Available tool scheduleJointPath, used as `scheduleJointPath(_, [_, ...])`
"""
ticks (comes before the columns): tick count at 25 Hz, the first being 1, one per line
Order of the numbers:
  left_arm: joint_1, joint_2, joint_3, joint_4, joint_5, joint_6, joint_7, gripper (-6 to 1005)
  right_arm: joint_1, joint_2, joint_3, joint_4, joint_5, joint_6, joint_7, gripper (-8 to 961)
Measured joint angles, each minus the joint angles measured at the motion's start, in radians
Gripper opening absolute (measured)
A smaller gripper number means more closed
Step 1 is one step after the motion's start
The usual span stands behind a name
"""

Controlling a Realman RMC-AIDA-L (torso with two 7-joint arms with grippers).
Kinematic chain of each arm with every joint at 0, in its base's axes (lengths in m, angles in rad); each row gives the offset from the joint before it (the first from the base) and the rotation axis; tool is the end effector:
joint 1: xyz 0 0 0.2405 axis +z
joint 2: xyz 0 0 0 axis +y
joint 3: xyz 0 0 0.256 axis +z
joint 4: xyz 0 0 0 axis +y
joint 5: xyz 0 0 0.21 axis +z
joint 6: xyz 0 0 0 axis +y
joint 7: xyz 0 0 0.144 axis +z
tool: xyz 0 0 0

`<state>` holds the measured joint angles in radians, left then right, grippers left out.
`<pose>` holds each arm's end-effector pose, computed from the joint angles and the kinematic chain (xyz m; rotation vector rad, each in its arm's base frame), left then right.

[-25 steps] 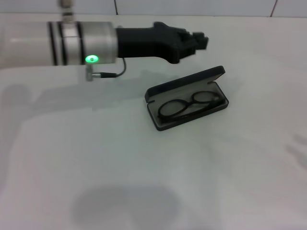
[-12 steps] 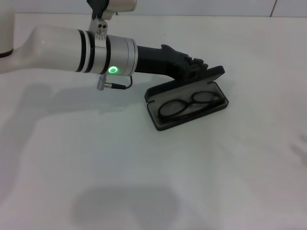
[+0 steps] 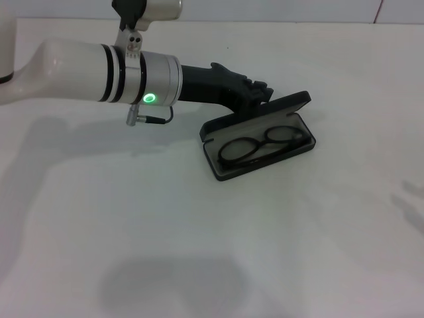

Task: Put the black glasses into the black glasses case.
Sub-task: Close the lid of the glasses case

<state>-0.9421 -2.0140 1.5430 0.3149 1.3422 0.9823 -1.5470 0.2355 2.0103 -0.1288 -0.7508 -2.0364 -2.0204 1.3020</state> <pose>-0.1533 0.4129 -0.0863 -2.8045 -0.6493 -0.4672 0.3442 0.2084 0.1074 -2.3316 0.7004 0.9847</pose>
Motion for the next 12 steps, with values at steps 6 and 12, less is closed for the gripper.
scheduleJointPath(6, [0.0, -0.006, 0.005, -0.006, 0.015, -0.003, -0.002, 154, 0.002, 0.0, 0.001, 0.002, 0.0, 0.013, 0.0, 334])
scheduleJointPath(12, [0.006, -0.01, 0.006, -0.01, 0.016, -0.004, -0.002, 158, 0.003, 0.0, 0.001, 0.016, 0.008, 0.009, 0.0, 335])
